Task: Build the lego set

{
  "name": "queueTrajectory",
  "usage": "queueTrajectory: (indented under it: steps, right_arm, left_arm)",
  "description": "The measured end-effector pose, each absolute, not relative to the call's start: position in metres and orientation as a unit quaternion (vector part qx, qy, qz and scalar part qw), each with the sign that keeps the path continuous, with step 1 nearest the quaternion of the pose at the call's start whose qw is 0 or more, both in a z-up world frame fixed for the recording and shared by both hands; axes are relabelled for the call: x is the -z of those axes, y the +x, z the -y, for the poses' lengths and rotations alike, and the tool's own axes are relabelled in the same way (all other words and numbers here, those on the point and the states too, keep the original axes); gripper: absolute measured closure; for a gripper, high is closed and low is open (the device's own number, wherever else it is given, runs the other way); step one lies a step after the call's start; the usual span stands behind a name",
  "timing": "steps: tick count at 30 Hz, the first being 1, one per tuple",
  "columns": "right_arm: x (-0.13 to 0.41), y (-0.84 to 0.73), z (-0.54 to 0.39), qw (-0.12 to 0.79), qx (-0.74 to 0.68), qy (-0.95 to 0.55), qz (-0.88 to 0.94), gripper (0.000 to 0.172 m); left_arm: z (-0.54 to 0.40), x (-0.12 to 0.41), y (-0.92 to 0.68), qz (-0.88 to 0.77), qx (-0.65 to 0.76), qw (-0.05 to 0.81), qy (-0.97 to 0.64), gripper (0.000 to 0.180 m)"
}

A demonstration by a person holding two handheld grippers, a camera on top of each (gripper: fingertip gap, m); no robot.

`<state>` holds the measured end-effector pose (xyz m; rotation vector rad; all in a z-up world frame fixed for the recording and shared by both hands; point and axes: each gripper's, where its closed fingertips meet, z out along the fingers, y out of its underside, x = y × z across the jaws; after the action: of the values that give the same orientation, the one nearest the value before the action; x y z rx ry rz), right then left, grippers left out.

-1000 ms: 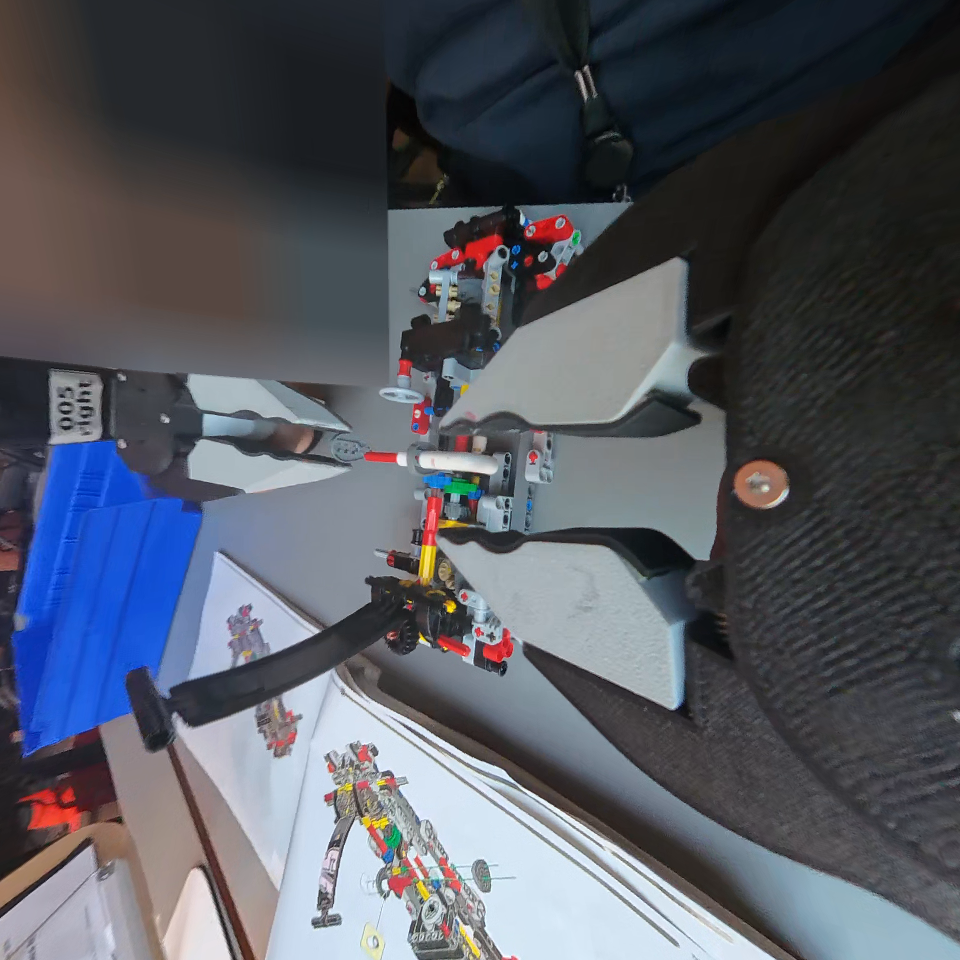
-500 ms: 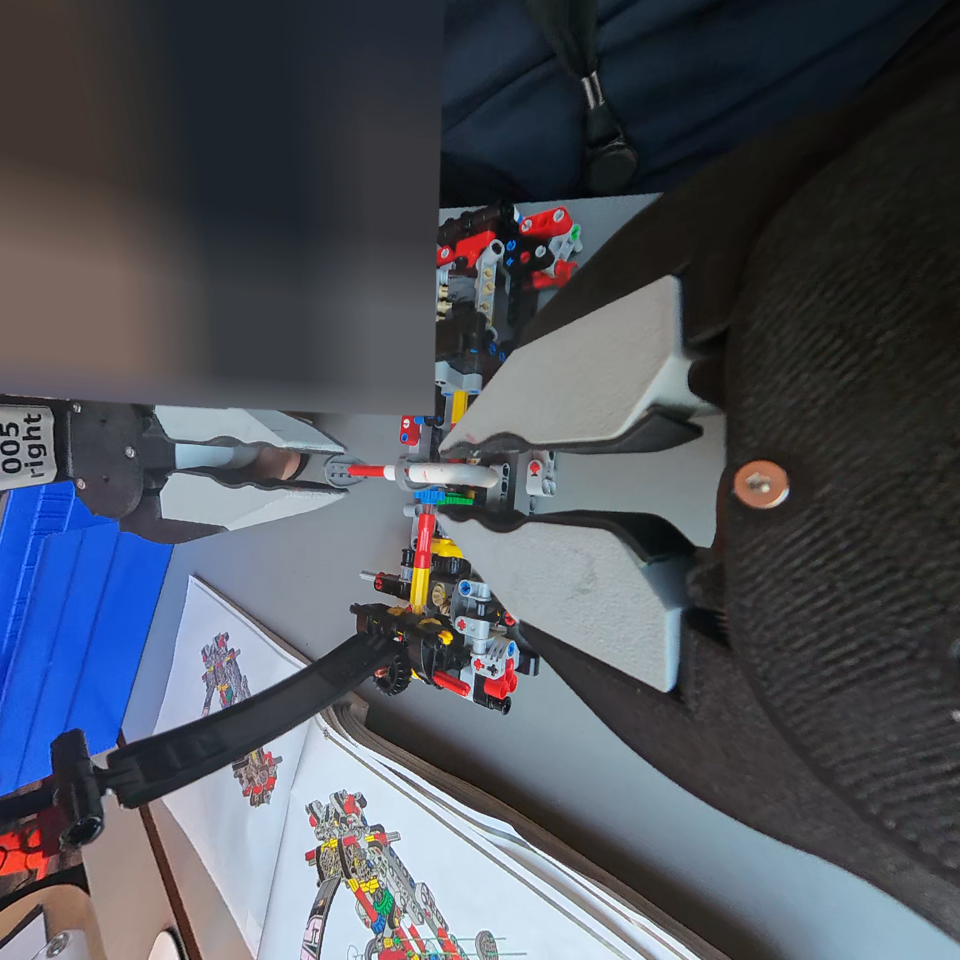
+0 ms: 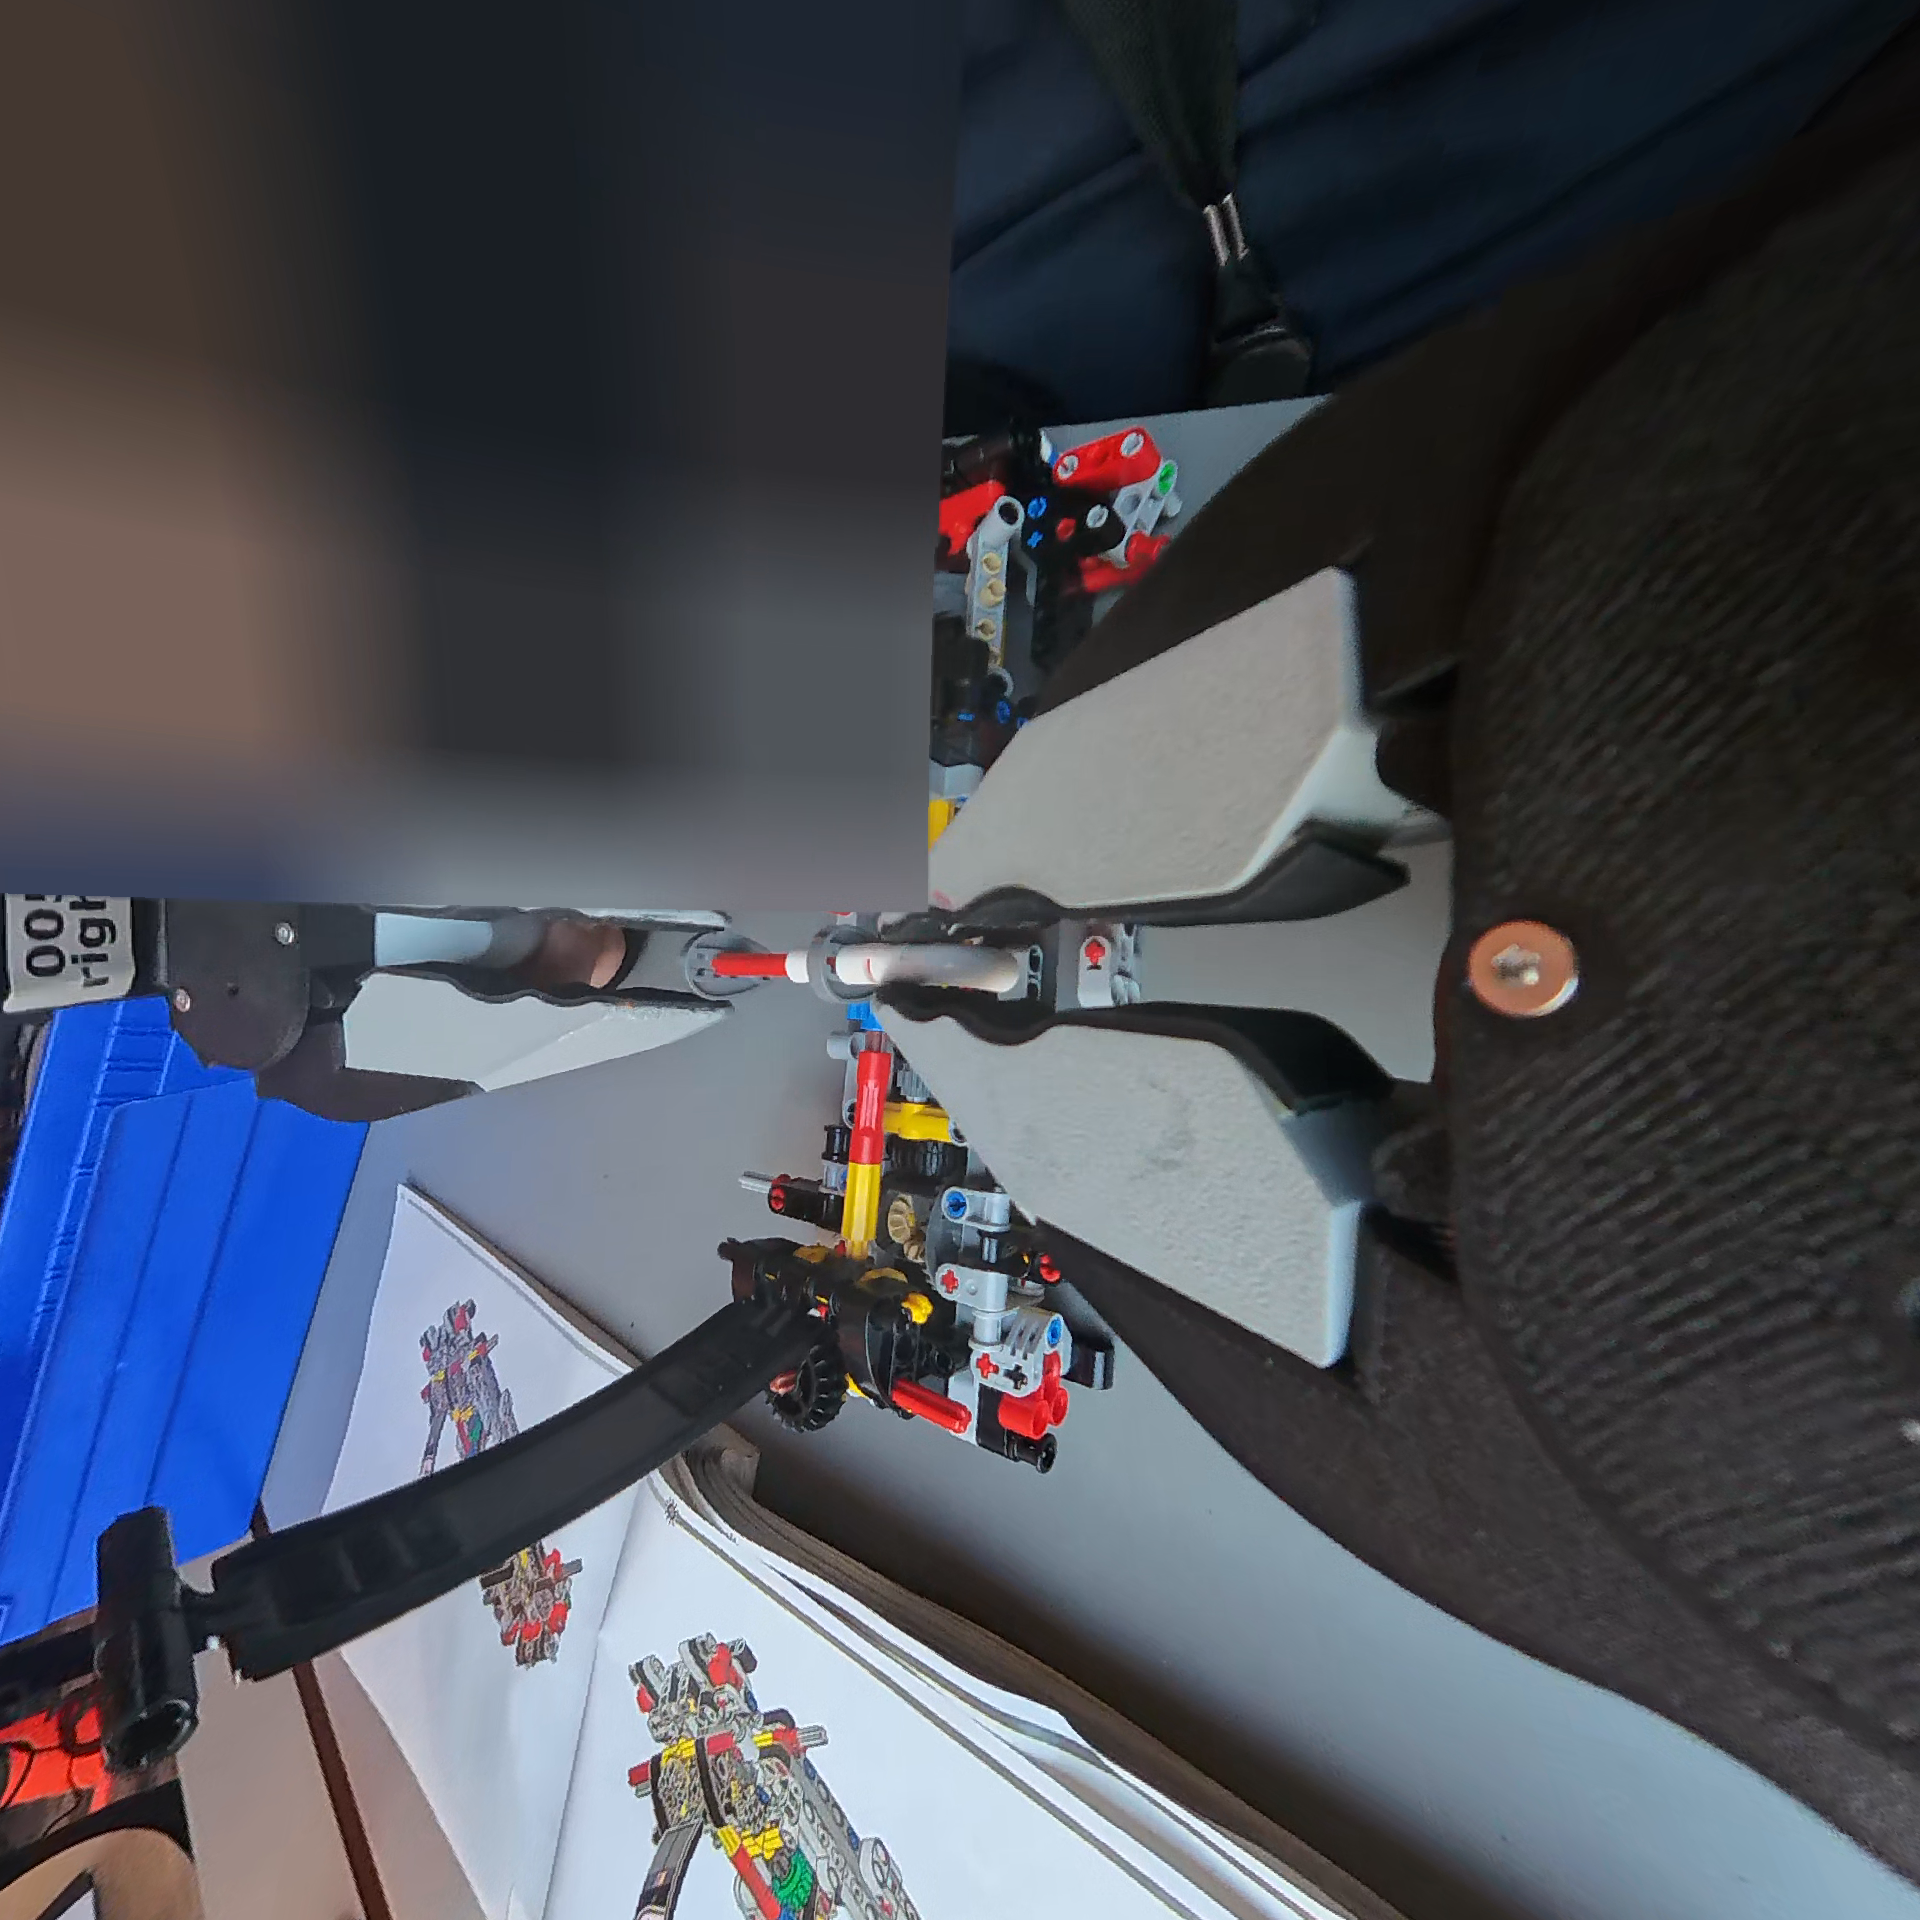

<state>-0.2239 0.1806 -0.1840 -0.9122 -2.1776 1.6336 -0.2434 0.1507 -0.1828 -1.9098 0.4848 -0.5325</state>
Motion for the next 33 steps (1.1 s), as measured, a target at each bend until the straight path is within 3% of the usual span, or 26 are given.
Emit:
queueTrajectory:
  steps: [33]
  right_arm:
    - [0.1860, -0.2284, -0.1824, 0.150, -0.518, -0.287, 0.791, 0.159]
  left_arm:
    - [-0.1531, 0.1835, -0.2465, -0.189, 0.239, 0.501, -0.810, 0.175]
